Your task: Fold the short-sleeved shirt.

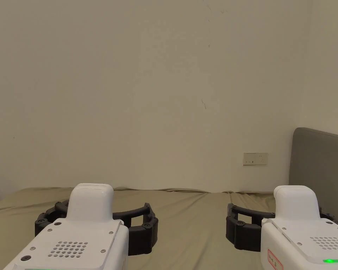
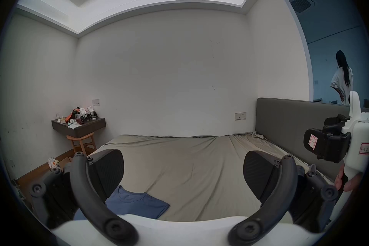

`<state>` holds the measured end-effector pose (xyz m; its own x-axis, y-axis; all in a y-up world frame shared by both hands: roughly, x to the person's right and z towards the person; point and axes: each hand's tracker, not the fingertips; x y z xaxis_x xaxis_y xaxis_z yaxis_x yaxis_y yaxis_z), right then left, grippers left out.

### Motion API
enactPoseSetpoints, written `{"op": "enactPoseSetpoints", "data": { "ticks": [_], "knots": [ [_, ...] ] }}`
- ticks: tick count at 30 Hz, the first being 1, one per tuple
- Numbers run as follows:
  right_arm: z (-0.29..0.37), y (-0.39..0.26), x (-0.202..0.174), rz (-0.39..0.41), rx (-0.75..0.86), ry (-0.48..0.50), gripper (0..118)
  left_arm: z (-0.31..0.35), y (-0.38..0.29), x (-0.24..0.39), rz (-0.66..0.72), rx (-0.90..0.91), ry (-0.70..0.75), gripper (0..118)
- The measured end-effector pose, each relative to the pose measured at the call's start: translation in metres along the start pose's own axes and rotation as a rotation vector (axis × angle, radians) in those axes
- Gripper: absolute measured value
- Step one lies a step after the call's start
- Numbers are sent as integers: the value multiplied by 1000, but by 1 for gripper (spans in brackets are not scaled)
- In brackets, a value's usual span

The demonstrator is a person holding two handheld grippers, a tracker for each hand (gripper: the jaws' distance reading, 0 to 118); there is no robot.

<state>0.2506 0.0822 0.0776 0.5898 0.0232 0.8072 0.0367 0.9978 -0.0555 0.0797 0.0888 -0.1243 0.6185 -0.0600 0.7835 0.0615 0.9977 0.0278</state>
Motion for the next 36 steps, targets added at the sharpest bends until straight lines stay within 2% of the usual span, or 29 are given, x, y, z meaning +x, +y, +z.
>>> {"op": "enactPoseSetpoints", "data": {
  "ticks": [6,36],
  "knots": [
    [0,0,2,-17,-6,-3,118,2,1,-1,8,2,5,118],
    [2,1,-4,49,24,-35,118,3,2,-3,2,25,19,118]
  ]
}}
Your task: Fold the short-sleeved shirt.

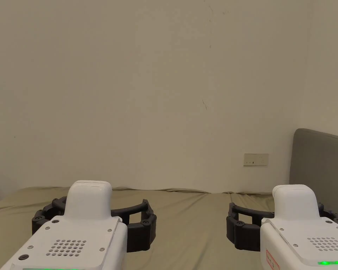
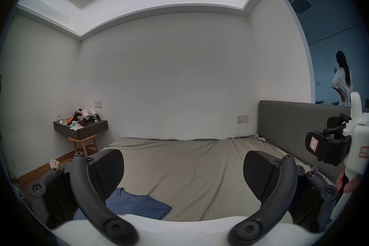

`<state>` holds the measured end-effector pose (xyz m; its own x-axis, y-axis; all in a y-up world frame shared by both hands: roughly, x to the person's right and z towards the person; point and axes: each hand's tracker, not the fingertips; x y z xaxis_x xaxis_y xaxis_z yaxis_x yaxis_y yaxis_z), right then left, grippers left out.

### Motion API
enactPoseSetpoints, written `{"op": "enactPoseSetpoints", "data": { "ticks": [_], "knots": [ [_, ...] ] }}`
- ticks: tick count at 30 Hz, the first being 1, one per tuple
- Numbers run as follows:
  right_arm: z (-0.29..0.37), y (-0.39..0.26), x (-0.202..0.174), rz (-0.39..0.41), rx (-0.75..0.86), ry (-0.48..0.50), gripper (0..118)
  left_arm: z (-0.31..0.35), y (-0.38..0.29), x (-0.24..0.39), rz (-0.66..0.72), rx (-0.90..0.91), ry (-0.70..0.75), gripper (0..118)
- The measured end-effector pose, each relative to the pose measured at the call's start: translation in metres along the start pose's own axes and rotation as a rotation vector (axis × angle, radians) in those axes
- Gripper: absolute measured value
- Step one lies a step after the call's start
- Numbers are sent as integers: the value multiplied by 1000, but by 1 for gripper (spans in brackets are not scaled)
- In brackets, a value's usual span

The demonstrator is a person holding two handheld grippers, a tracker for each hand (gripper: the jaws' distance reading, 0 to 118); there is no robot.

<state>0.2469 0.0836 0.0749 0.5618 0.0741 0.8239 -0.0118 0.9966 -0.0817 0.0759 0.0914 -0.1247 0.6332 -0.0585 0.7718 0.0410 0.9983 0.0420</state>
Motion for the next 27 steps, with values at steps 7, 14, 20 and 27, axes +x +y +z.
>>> {"op": "enactPoseSetpoints", "data": {
  "ticks": [7,14,20,27],
  "knots": [
    [0,-1,1,-7,-3,-3,118,0,1,-2,8,-3,-7,118],
    [1,0,0,-6,-2,3,118,2,1,-2,15,7,-8,118],
    [2,0,0,2,6,1,118,5,1,0,10,22,-8,118],
    [5,1,0,-1,16,8,118,5,2,0,12,-1,-28,118]
  ]
}}
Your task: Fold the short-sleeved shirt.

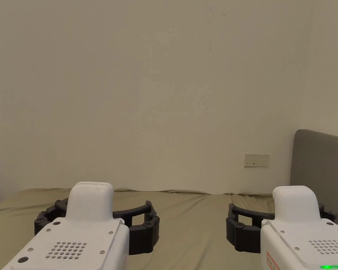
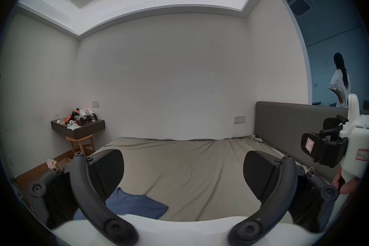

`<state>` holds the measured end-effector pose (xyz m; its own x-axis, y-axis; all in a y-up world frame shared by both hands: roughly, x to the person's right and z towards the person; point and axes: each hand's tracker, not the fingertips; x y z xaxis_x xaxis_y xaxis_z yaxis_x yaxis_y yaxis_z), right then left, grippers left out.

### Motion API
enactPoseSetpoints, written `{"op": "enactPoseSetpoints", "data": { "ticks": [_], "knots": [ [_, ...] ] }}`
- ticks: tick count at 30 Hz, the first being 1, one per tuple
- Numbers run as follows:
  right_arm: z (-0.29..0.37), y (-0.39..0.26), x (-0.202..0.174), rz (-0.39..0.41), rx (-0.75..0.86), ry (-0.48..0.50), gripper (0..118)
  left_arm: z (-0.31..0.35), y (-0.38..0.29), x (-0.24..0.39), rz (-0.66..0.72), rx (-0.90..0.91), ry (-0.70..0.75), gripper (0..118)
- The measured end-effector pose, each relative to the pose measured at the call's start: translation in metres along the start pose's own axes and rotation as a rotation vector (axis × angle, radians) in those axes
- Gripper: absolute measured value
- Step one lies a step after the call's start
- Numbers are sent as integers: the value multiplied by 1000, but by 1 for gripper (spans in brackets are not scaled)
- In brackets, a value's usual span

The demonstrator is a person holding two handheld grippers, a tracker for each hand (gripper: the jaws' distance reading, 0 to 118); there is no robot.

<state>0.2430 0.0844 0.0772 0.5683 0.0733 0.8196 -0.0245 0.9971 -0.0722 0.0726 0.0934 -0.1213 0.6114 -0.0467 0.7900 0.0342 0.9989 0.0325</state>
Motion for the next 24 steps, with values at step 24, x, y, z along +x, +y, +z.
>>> {"op": "enactPoseSetpoints", "data": {
  "ticks": [24],
  "knots": [
    [5,2,3,-46,26,9,118,6,3,-2,26,24,-2,118]
  ]
}}
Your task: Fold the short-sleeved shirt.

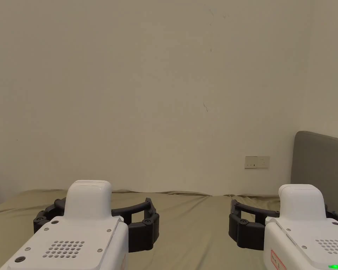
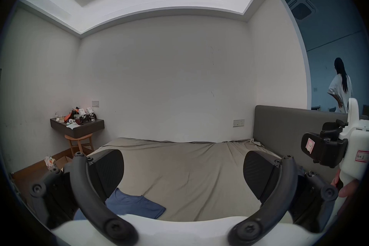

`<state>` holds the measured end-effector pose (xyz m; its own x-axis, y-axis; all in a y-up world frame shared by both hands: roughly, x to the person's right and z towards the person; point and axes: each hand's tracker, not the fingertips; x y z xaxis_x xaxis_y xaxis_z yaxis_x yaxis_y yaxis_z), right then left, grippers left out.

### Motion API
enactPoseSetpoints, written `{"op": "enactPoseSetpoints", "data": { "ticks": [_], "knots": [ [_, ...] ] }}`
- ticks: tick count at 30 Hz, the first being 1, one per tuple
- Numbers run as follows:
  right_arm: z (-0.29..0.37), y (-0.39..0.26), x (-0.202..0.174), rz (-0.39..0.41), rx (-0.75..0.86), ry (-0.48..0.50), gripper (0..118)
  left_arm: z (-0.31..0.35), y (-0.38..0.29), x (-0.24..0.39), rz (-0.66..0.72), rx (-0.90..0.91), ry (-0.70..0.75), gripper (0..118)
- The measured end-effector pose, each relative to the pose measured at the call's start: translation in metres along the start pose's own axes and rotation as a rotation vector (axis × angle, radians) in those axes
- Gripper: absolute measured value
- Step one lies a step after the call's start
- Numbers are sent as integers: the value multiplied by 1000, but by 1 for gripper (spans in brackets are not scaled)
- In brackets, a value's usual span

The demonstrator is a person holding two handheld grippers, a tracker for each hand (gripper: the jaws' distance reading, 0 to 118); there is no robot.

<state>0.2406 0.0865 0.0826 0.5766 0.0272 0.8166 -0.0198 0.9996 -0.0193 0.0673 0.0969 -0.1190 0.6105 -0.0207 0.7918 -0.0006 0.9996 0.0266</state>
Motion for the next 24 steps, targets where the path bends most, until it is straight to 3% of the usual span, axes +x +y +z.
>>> {"op": "enactPoseSetpoints", "data": {
  "ticks": [13,14,15,16,17,18,24],
  "knots": [
    [2,2,-4,27,18,5,118,8,1,4,-51,56,42,118],
    [2,2,-4,25,19,6,116,8,0,3,-52,51,37,118],
    [5,0,-1,-2,28,27,101,9,-1,1,-42,40,14,116],
    [9,-1,2,-40,28,71,39,9,-3,0,-28,27,-11,79],
    [8,-2,5,-65,31,84,4,8,-4,0,-9,19,-38,23],
    [4,-3,5,-70,9,51,4,4,-6,0,12,4,-36,0],
    [11,-24,11,-3,-4,72,4,-13,-23,6,26,-87,-77,0]
  ]
}}
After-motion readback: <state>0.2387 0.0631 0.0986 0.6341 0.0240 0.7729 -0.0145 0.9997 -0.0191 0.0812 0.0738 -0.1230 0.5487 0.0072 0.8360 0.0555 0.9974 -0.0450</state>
